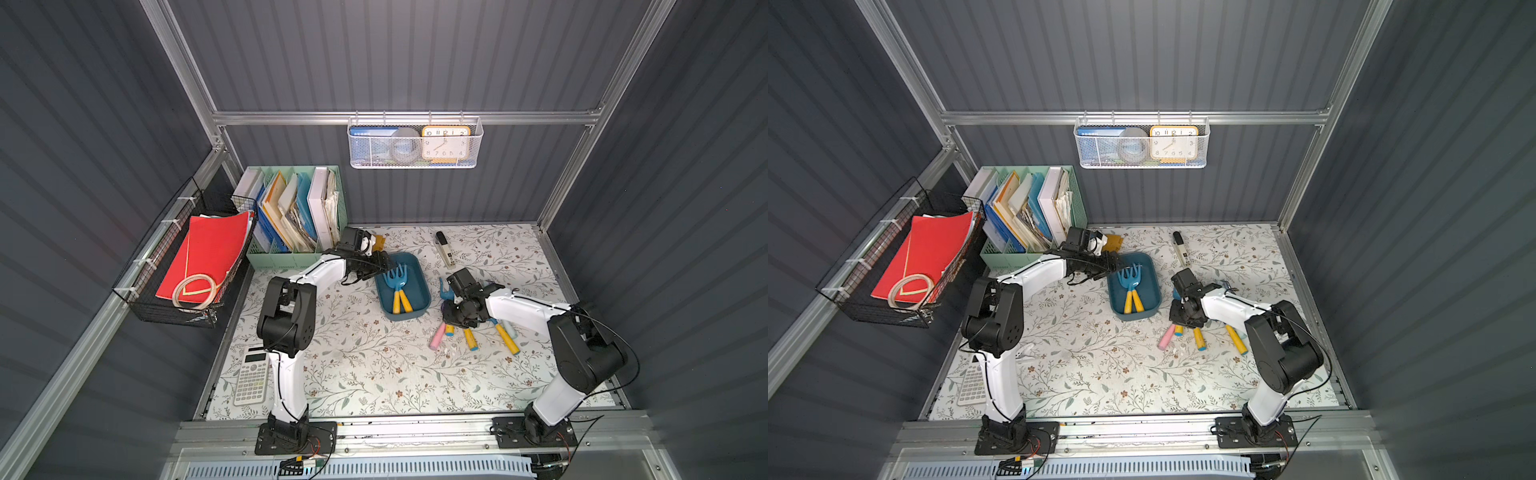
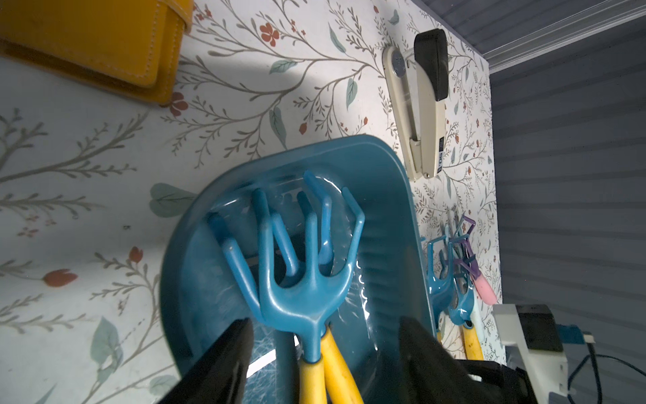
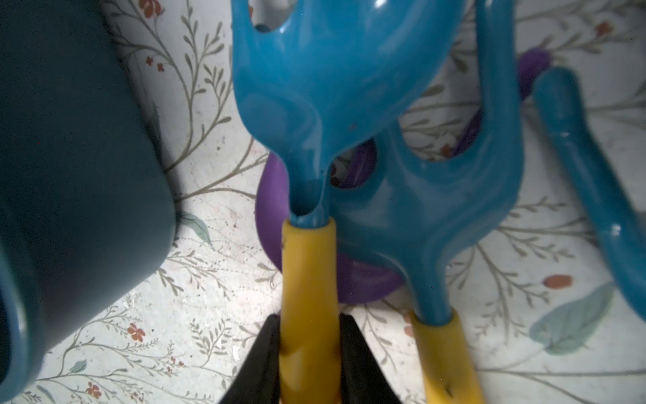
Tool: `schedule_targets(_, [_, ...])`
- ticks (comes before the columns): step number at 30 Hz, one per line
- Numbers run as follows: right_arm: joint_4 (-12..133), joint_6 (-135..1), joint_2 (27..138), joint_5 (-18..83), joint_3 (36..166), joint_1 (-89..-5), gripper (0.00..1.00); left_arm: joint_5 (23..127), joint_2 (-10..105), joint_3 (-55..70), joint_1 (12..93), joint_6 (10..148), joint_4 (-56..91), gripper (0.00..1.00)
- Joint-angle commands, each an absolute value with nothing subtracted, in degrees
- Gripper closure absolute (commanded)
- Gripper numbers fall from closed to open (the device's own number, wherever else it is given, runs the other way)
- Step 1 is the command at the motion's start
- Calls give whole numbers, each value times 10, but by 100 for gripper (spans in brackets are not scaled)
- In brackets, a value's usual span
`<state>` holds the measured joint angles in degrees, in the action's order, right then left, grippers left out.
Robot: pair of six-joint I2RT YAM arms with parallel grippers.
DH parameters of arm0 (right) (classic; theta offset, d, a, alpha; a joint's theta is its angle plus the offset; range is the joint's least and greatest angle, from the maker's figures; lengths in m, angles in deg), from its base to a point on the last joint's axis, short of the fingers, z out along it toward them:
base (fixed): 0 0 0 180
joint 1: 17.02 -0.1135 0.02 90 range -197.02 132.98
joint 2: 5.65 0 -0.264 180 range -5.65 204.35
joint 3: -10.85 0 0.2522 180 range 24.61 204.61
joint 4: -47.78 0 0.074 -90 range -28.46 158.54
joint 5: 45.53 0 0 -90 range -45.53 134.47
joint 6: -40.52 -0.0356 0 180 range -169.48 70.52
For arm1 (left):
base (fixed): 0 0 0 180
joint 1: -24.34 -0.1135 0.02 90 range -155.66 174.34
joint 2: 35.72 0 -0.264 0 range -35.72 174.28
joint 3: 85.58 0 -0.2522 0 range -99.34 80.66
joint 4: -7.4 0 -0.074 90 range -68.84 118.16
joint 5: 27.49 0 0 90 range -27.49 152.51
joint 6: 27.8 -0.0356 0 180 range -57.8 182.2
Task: Put the rake into the storage box
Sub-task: Pick up the rake at the center of the board.
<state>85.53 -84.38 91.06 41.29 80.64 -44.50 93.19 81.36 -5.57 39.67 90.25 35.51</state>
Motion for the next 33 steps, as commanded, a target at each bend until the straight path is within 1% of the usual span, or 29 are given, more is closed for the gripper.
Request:
schedule_targets(1, [897, -831, 899, 435, 816, -442, 90, 959, 808, -62, 395, 906, 358, 28])
schedule_targets(5, [904, -814, 868, 420, 848, -420, 91, 994, 799, -58, 395, 905, 342, 26])
schedule_targets(7, [893, -809, 848, 394, 855, -406, 91, 1024, 794, -58, 394, 899, 331, 26])
schedule_targets(10, [833, -810, 814, 317, 848, -378, 91, 1074, 783, -58, 394, 892, 314, 25])
schedule_targets(13, [748, -837, 791, 205, 821, -353, 91, 1115, 774, -53, 394, 887, 296, 25])
schedule_targets(16, [615, -901, 794, 91, 782, -337, 91, 1154, 767, -42, 393, 887, 272, 25])
schedule_targets(20, [417, -1022, 848, -43, 756, -331, 90, 1210, 759, -28, 392, 887, 233, 25])
schedule_targets(22, [270, -1116, 888, -83, 744, -333, 89, 1239, 757, -25, 392, 887, 221, 25])
schedule_targets(23, [165, -1184, 915, -96, 737, -333, 89, 1250, 758, -26, 392, 887, 219, 25])
schedule_targets(26, [-123, -1378, 1003, -98, 750, -334, 88, 1269, 763, -31, 392, 884, 223, 25])
schedule_targets(27, [-191, -1429, 1035, -103, 767, -336, 89, 1272, 763, -32, 392, 883, 223, 25])
schedule_targets(29, [-194, -1455, 1060, -118, 802, -346, 90, 1270, 765, -32, 392, 885, 222, 25])
schedule_targets(33, [-192, -1453, 1087, -160, 865, -374, 90, 1273, 769, -35, 392, 889, 222, 25])
